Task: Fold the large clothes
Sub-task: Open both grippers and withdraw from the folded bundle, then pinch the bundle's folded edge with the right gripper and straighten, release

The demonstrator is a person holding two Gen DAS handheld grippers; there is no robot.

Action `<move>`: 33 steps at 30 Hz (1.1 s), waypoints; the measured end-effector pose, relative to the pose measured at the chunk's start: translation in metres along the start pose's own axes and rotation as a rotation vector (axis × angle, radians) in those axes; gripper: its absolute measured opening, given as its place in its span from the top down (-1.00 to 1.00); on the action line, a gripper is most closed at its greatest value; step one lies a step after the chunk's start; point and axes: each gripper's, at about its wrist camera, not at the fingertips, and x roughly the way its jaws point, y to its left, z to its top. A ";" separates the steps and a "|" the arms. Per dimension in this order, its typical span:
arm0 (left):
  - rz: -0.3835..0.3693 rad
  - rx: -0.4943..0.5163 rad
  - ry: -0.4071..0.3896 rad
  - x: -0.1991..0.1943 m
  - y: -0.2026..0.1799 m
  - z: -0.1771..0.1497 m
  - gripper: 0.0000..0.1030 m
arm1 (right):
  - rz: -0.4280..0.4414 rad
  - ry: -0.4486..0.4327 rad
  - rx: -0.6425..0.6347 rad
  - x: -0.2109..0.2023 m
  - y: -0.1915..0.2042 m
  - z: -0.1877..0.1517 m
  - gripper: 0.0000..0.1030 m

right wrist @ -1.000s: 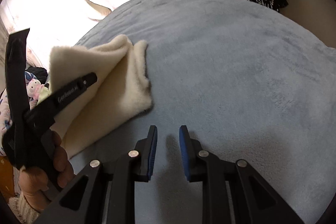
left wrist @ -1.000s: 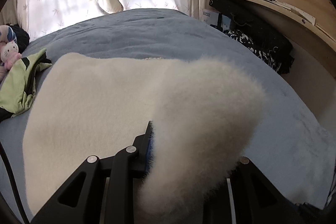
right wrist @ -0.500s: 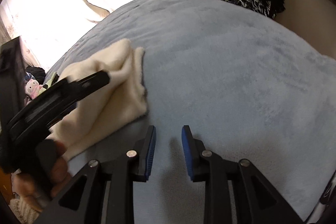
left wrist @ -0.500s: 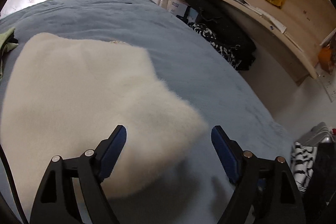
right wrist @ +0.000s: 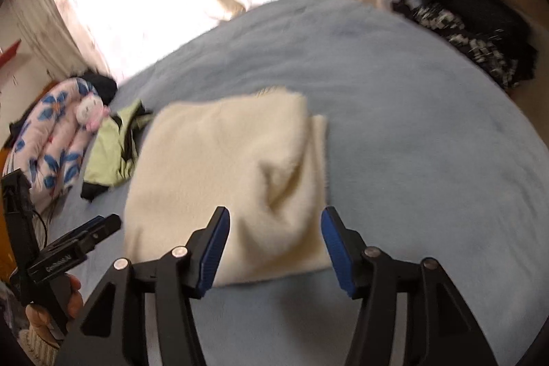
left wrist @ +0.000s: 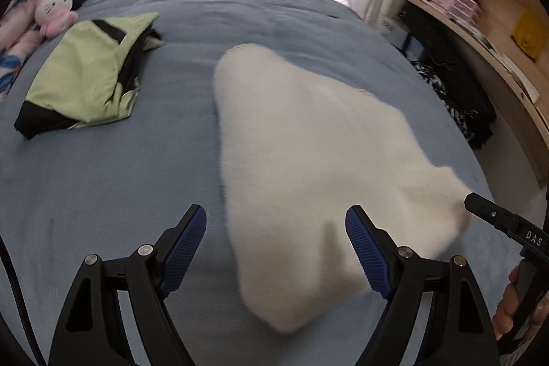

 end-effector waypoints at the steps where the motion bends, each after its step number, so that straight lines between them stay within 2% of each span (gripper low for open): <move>1: 0.007 -0.004 0.005 0.004 0.003 0.000 -0.60 | -0.003 0.019 -0.007 0.009 0.002 0.001 -0.08; 3: 0.017 -0.011 0.031 0.014 0.012 0.002 -0.59 | -0.021 0.058 -0.038 0.027 0.008 0.006 -0.02; 4: 0.019 -0.011 0.037 0.023 0.009 0.002 -0.59 | -0.041 0.075 -0.079 0.037 0.013 0.007 0.11; 5: 0.019 -0.010 0.046 0.028 0.010 0.003 -0.59 | -0.065 0.086 -0.101 0.041 0.015 0.007 0.49; 7: 0.007 -0.010 0.044 0.031 0.010 0.003 -0.59 | -0.067 0.105 -0.083 0.045 0.010 0.005 0.57; 9: 0.002 0.000 0.033 0.030 0.005 0.005 -0.55 | -0.042 0.056 -0.053 0.029 0.002 0.004 0.69; 11: -0.008 0.033 0.019 0.030 -0.002 0.004 -0.50 | -0.018 0.003 -0.012 0.014 -0.011 -0.003 0.70; 12: -0.012 0.046 0.017 0.030 -0.005 0.002 -0.49 | -0.024 0.008 0.017 0.017 -0.020 -0.010 0.71; 14: -0.019 0.079 0.042 0.041 -0.014 -0.007 -0.41 | -0.054 0.077 0.045 0.044 -0.032 -0.023 0.71; 16: -0.023 0.095 0.070 0.051 -0.018 -0.013 -0.39 | -0.074 0.061 0.023 0.054 -0.033 -0.032 0.68; 17: 0.003 0.103 0.053 0.053 -0.021 -0.016 -0.39 | -0.073 0.052 0.013 0.051 -0.031 -0.032 0.67; 19: 0.004 0.101 0.049 0.051 -0.020 -0.015 -0.39 | -0.064 0.062 0.013 0.043 -0.029 -0.026 0.62; 22: -0.023 0.094 0.067 0.044 -0.017 -0.007 -0.39 | -0.053 0.054 0.016 0.026 -0.027 -0.012 0.30; 24: -0.047 0.114 0.071 0.040 -0.015 0.003 -0.39 | -0.026 0.013 0.024 0.019 -0.029 0.002 -0.17; 25: -0.049 0.119 0.066 0.040 -0.014 0.009 -0.39 | -0.025 -0.002 0.030 0.020 -0.031 0.010 -0.25; 28: -0.057 0.091 0.058 0.047 -0.006 0.031 -0.41 | -0.016 -0.007 0.057 0.040 -0.036 0.043 -0.30; 33: -0.098 -0.028 0.097 0.080 0.014 0.070 -0.42 | -0.033 0.064 0.113 0.101 -0.047 0.089 -0.30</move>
